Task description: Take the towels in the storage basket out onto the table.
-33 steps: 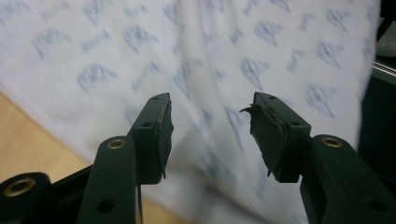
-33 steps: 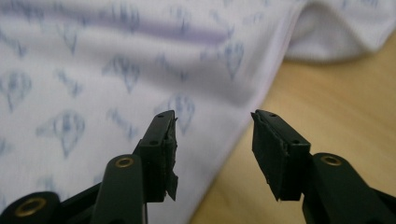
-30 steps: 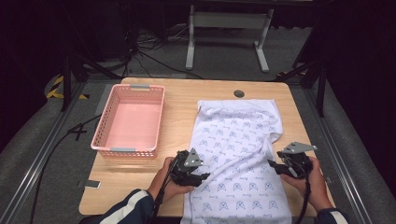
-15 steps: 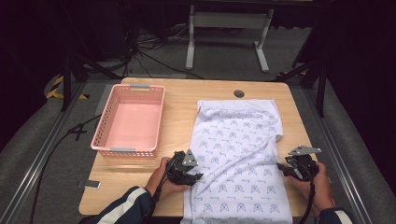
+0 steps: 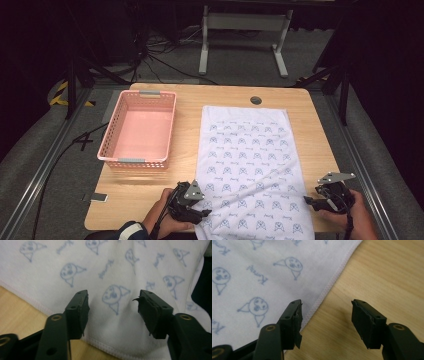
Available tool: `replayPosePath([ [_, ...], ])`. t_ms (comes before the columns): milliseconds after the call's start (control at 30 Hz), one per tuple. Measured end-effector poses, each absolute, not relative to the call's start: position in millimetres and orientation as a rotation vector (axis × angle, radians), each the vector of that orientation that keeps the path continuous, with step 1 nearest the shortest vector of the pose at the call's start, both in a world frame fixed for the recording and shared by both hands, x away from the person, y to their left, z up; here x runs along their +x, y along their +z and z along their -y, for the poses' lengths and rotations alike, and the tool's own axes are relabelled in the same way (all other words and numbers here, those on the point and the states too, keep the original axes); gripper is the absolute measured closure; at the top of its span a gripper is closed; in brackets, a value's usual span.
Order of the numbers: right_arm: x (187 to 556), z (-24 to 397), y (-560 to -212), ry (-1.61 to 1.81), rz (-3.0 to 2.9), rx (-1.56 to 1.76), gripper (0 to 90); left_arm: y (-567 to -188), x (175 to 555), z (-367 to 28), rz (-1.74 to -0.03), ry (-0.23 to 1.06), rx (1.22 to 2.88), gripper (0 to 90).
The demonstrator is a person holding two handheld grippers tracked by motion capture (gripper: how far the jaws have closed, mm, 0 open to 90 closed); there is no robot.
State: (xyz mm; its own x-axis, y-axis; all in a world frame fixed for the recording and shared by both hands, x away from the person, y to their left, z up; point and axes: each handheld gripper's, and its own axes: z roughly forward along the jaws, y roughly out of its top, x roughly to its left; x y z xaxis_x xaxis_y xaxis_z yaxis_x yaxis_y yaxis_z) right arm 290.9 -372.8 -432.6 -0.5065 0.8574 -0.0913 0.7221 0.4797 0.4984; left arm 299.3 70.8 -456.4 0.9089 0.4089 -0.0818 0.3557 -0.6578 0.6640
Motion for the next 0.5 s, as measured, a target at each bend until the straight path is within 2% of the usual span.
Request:
replayPosePath([
  [200,324.7,363.9,-413.9,0.810,-2.290,1.162,43.9,-446.9,337.6,-49.2,-0.611,0.197,2.293,29.6],
  [300,359.6,356.0,-416.6,0.827,-2.274,1.091,48.5,-449.4,360.9,-39.3,-0.647,0.225,2.261,29.4],
  [367,384.0,353.9,-418.1,0.836,-2.261,1.101,48.3,-451.8,376.8,-33.1,-0.711,0.255,2.248,29.0],
  [500,417.2,354.6,-424.3,0.904,-2.251,1.125,52.8,-461.2,396.8,-27.6,-0.747,0.297,2.241,27.8],
])
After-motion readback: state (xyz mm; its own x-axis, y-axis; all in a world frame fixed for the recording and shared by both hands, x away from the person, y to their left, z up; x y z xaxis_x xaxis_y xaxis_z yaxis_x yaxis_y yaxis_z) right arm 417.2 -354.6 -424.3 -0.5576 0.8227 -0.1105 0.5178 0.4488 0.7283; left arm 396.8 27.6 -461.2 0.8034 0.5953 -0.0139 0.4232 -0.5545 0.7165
